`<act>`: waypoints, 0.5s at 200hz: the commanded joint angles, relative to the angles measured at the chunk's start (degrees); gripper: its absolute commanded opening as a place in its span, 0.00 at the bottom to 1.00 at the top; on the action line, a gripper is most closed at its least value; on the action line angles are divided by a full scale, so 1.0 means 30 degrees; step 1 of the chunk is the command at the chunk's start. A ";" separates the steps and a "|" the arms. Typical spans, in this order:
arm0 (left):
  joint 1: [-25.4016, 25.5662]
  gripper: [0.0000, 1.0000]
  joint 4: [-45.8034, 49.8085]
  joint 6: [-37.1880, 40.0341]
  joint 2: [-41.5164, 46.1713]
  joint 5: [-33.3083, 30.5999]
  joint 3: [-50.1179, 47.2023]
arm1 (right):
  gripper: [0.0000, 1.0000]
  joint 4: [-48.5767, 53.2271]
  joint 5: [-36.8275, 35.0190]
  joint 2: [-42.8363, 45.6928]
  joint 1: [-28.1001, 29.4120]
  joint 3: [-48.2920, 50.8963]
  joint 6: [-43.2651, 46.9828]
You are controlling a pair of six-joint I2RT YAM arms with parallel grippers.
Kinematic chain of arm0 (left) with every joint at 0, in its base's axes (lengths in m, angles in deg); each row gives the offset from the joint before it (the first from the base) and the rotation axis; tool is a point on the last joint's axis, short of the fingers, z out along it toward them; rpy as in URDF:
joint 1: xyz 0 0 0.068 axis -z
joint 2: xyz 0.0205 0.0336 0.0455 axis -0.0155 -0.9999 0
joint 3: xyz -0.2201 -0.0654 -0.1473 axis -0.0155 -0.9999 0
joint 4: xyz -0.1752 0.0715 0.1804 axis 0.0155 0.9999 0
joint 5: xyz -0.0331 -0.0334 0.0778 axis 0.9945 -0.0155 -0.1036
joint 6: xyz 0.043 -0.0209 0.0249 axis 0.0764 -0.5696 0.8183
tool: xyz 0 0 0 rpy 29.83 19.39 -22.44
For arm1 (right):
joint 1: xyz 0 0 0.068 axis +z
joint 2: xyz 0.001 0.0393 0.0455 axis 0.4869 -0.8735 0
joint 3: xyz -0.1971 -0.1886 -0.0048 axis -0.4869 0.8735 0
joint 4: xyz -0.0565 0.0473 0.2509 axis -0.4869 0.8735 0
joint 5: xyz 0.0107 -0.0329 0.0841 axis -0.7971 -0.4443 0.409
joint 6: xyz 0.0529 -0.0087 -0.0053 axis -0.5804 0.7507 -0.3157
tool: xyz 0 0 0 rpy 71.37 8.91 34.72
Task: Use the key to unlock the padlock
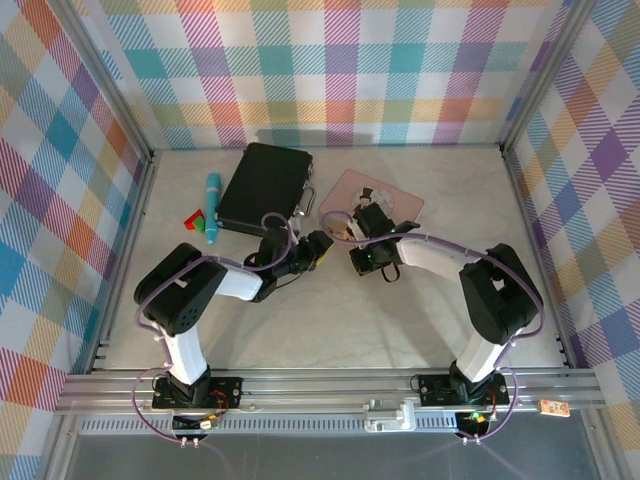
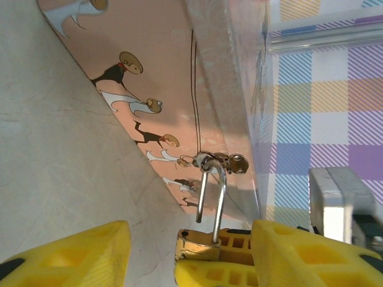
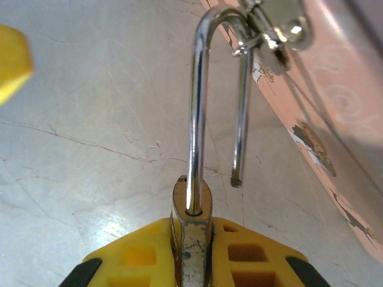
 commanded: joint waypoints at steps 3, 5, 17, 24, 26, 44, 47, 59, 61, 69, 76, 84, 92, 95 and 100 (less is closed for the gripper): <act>0.0377 0.52 -0.3760 -0.0578 -0.1253 0.0498 0.0449 | 0.00 -0.0477 0.3924 0.0477 -0.0799 0.0335 0.1465; 0.0395 0.52 -0.3829 -0.0597 -0.1329 0.0493 0.0524 | 0.00 -0.0503 0.4130 0.0477 -0.0881 0.0341 0.1502; 0.0567 0.51 -0.3840 -0.0588 -0.1738 0.0287 0.0880 | 0.00 -0.0557 0.5379 0.0436 -0.1316 0.0429 0.1634; 0.0677 0.51 -0.3753 -0.0529 -0.1870 0.0074 0.1051 | 0.00 -0.0596 0.6101 0.0364 -0.1574 0.0509 0.1641; 0.0705 0.51 -0.3696 -0.0512 -0.1901 0.0013 0.1099 | 0.00 -0.0628 0.6337 0.0346 -0.1683 0.0531 0.1627; 0.1004 0.51 -0.3494 -0.0326 -0.2075 -0.0472 0.1380 | 0.00 -0.0692 0.7600 0.0186 -0.2171 0.0678 0.1613; 0.1059 0.51 -0.3496 -0.0299 -0.2108 -0.0506 0.1433 | 0.00 -0.0720 0.7722 0.0169 -0.2203 0.0714 0.1613; 0.1278 0.51 -0.3390 -0.0147 -0.2273 -0.0649 0.1725 | 0.00 -0.0875 0.8096 0.0126 -0.2233 0.0811 0.1594; 0.1324 0.51 -0.3327 -0.0130 -0.2273 -0.0658 0.1758 | 0.00 -0.0903 0.8169 0.0118 -0.2236 0.0819 0.1586; 0.1475 0.51 -0.3148 -0.0045 -0.2368 -0.0741 0.2037 | 0.00 -0.0939 0.8372 0.0074 -0.2215 0.0835 0.1554; 0.1607 0.50 -0.2993 0.0057 -0.2461 -0.0831 0.2193 | 0.00 -0.0950 0.8514 0.0062 -0.2236 0.0833 0.1529; 0.1711 0.50 -0.2823 0.0113 -0.2563 -0.0891 0.2404 | 0.00 -0.0945 0.8517 0.0034 -0.2237 0.0815 0.1538; 0.1803 0.50 -0.2614 0.0190 -0.2641 -0.0978 0.2602 | 0.00 -0.0958 0.8492 -0.0014 -0.2237 0.0811 0.1524; 0.1833 0.49 -0.2526 0.0234 -0.2680 -0.1005 0.2673 | 0.00 -0.0991 0.8479 -0.0020 -0.2244 0.0804 0.1521; 0.1884 0.48 -0.2187 0.0309 -0.2702 -0.1062 0.2833 | 0.00 -0.1003 0.8494 -0.0004 -0.2230 0.0811 0.1521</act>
